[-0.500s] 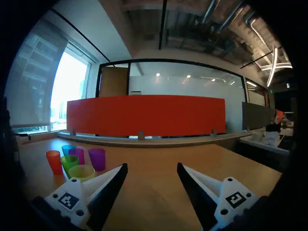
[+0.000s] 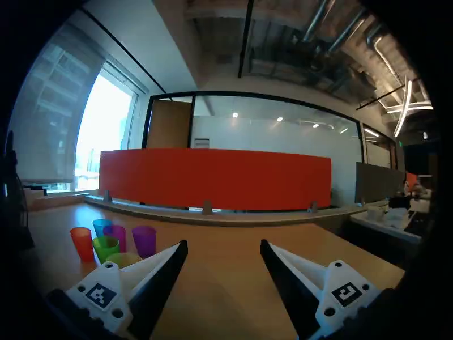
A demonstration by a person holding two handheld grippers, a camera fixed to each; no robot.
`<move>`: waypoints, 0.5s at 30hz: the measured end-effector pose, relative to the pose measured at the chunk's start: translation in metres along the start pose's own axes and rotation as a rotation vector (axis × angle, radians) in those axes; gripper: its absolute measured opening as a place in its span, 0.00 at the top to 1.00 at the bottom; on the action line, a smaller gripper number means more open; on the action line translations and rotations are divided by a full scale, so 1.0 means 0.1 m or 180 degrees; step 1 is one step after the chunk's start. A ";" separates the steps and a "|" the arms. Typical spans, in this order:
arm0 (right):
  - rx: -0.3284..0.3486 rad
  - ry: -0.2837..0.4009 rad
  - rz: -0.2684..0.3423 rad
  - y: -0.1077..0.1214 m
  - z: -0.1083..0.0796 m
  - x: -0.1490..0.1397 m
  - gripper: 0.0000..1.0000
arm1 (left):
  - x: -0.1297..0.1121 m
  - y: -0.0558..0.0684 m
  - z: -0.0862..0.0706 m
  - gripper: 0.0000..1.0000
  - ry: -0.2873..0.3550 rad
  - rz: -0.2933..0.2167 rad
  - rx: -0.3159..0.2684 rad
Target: Pour water
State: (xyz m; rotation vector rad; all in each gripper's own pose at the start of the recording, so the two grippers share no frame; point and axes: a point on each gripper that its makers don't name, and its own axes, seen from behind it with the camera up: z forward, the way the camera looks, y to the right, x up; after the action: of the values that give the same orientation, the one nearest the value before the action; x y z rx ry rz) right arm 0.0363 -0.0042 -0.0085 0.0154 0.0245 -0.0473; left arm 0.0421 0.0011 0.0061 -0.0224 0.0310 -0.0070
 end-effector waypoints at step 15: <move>0.0062 -0.0103 -0.0154 -0.05 0.14 0.72 0.00 | 0.69 0.00 0.18 0.06 -0.0021 0.0065 -0.0168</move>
State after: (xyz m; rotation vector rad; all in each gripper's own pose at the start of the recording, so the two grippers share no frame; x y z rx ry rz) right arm 0.1085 -0.0128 0.0039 0.0337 -0.0080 -0.0963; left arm 0.1114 0.0007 0.0216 -0.0747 0.0248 0.0142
